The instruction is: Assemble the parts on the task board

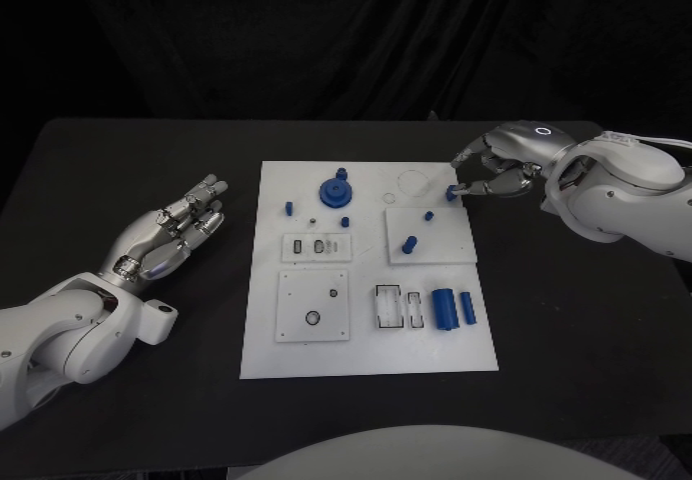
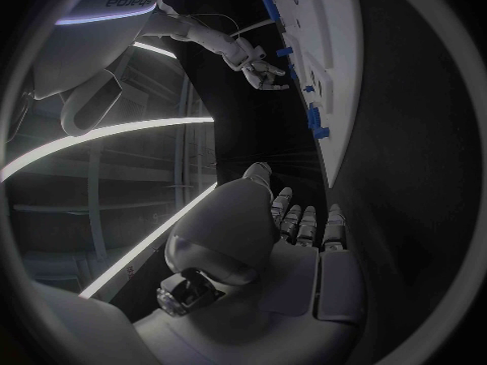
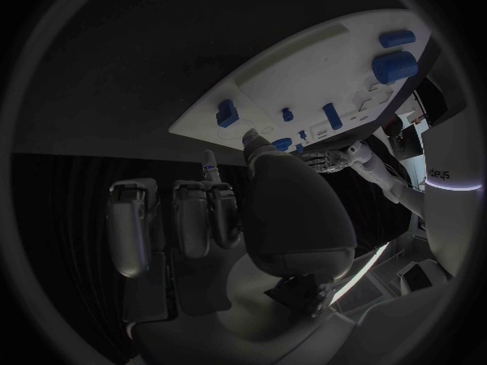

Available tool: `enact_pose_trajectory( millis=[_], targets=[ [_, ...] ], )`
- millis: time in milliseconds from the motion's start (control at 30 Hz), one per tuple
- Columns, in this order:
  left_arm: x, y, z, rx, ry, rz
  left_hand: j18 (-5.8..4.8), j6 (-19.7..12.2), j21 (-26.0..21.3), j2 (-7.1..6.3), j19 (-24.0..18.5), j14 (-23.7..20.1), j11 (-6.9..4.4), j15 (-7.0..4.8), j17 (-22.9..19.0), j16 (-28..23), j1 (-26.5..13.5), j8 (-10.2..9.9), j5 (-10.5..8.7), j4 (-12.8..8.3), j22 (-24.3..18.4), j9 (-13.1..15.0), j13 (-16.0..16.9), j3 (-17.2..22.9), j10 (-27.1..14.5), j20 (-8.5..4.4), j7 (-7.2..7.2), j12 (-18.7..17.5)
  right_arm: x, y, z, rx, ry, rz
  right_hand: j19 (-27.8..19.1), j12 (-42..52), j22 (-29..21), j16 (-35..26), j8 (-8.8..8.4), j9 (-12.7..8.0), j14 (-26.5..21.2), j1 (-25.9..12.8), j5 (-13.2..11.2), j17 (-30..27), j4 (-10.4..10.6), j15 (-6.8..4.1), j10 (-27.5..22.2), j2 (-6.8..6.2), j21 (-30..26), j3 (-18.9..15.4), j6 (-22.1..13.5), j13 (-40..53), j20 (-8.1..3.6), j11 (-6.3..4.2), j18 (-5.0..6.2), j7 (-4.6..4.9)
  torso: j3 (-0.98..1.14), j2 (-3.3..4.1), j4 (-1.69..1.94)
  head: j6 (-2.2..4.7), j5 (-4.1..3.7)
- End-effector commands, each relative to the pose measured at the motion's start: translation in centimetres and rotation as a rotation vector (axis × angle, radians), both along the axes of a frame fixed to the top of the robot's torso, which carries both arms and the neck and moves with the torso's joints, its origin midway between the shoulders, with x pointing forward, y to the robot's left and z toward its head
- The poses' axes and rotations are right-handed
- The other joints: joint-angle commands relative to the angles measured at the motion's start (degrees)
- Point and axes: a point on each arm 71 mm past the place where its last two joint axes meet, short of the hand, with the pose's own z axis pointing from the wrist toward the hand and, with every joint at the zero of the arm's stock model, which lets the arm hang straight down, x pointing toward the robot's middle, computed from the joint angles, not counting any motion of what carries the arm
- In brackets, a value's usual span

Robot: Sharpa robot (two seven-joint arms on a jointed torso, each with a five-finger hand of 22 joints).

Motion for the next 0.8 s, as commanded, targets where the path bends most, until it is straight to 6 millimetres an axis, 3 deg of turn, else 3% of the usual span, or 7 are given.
enact_pose_trajectory(
  millis=[33, 800],
  targets=[
    [-0.4, -0.1, 1.2, -0.092, -0.133, -0.053, 0.11, 0.0, -0.2, 0.01, 0.0, 0.0, 0.47, 0.54, -0.1, -0.2, -0.7, 0.1, 0.29, -0.1, -0.1, 0.1, 0.0, -0.3, 0.0, 0.44, 0.40, 0.0, -0.1, 0.0, -0.2, -0.001, 0.011, 0.005, 6.0, 0.2, 15.1, 0.2, -0.12, -0.1, 6.0, 0.5, -0.1, 15.1, 0.2, -0.44, 6.0, -0.63, 0.2, -0.1, -0.1, 15.1, -0.37, -0.55, -0.91, -0.34, -0.02, 0.00, -0.08, -0.05, 0.13],
    [-0.3, 0.0, 1.2, -0.114, -0.113, -0.039, 0.08, 0.2, -0.2, -0.31, 0.0, 0.0, 0.51, 0.56, -0.1, -0.2, 0.5, 0.2, 1.06, -0.4, -0.1, 0.1, 0.0, 0.0, 0.0, 0.43, 0.50, 0.0, 0.3, 0.3, -1.6, -0.018, 0.059, -0.005, 6.0, 0.2, 15.1, 0.2, 0.07, -0.2, 6.0, 5.1, 1.7, 15.1, -0.2, -0.57, 6.0, -0.54, 0.2, 0.6, 0.6, 15.1, -0.56, -0.63, -0.91, -0.35, 0.01, 0.04, -0.03, -0.45, 0.08]
  ],
)
